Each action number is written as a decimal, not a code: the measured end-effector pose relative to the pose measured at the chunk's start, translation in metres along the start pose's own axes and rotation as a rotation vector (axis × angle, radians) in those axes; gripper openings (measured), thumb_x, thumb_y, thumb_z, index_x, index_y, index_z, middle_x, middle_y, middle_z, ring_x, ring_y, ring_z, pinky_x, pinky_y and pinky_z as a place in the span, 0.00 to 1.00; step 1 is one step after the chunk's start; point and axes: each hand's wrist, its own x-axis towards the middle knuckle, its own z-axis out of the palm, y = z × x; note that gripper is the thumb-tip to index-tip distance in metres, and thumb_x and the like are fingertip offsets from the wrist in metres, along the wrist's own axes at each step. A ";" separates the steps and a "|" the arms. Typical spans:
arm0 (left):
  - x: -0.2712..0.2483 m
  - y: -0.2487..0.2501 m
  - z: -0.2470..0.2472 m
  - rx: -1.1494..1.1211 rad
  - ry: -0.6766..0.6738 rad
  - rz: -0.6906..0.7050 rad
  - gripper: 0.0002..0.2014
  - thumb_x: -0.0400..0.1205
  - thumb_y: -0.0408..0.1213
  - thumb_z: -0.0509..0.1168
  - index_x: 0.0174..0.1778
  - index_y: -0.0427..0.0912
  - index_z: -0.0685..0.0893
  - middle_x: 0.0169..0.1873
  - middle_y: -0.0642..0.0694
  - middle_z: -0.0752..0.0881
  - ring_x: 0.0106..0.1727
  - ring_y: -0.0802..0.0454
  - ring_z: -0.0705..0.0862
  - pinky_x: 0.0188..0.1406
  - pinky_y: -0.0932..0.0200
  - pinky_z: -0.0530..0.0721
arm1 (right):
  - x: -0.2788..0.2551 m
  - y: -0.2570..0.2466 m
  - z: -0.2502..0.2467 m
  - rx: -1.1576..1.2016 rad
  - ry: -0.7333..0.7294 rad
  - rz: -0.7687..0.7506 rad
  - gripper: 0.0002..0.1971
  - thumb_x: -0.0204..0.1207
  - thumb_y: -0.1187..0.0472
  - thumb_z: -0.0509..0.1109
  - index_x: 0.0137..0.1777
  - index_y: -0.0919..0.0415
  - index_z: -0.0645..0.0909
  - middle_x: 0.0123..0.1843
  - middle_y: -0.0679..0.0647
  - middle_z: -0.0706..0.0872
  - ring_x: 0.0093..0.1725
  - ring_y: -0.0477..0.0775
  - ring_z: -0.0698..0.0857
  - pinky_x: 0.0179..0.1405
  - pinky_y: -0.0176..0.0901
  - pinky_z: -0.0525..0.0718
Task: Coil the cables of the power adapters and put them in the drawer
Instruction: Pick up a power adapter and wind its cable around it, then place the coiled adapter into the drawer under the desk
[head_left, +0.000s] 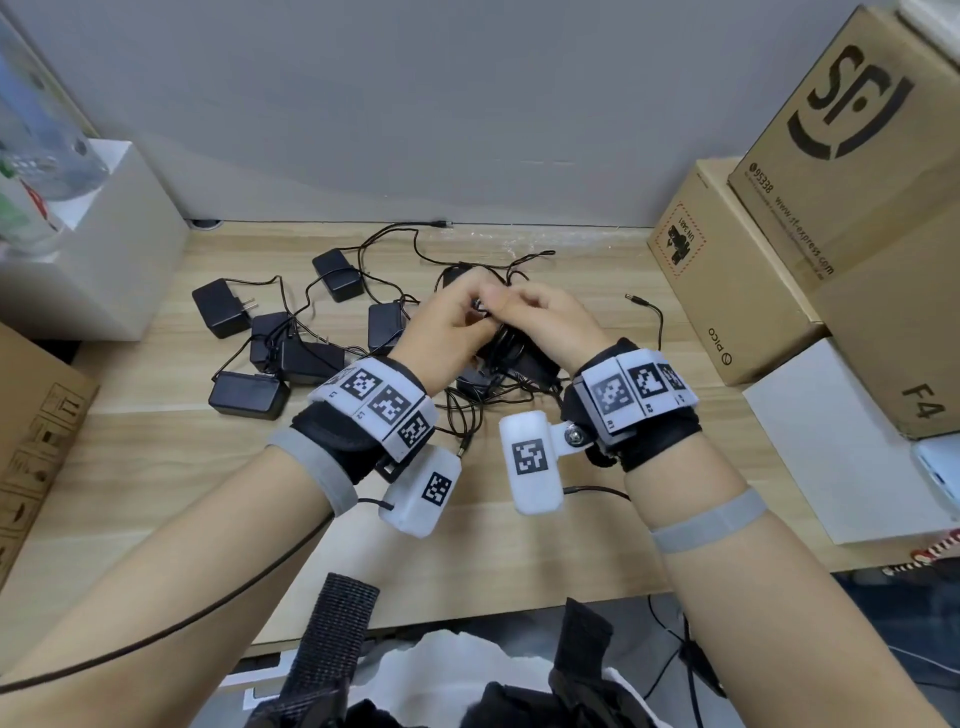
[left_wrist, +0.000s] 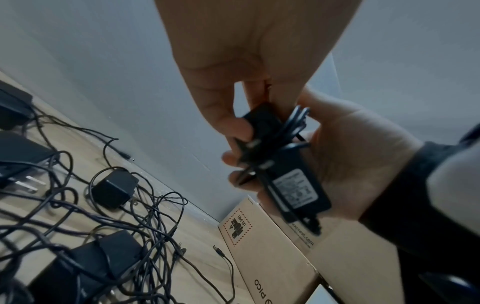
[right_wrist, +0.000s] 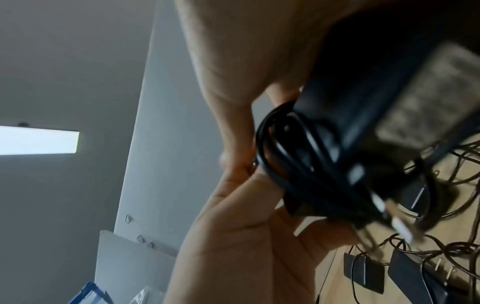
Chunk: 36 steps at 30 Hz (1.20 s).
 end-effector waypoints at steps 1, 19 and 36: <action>0.000 0.000 0.000 0.046 0.002 0.019 0.12 0.74 0.29 0.61 0.42 0.54 0.78 0.42 0.53 0.86 0.43 0.56 0.84 0.42 0.64 0.82 | -0.002 -0.001 -0.001 0.021 -0.073 0.004 0.15 0.74 0.48 0.70 0.50 0.60 0.83 0.40 0.50 0.85 0.41 0.45 0.85 0.48 0.35 0.83; -0.030 -0.031 0.003 -0.137 0.135 -0.339 0.10 0.79 0.26 0.64 0.38 0.47 0.79 0.28 0.44 0.79 0.27 0.62 0.80 0.32 0.69 0.78 | -0.017 0.044 0.027 -0.207 -0.316 0.002 0.16 0.67 0.58 0.77 0.54 0.59 0.80 0.48 0.49 0.82 0.50 0.47 0.81 0.54 0.43 0.78; -0.231 -0.089 -0.046 -0.271 0.195 -0.690 0.08 0.83 0.31 0.60 0.39 0.45 0.81 0.25 0.55 0.85 0.25 0.65 0.81 0.28 0.68 0.76 | -0.135 0.104 0.170 0.258 -0.307 0.209 0.11 0.72 0.69 0.72 0.42 0.52 0.77 0.41 0.53 0.83 0.40 0.49 0.82 0.48 0.42 0.81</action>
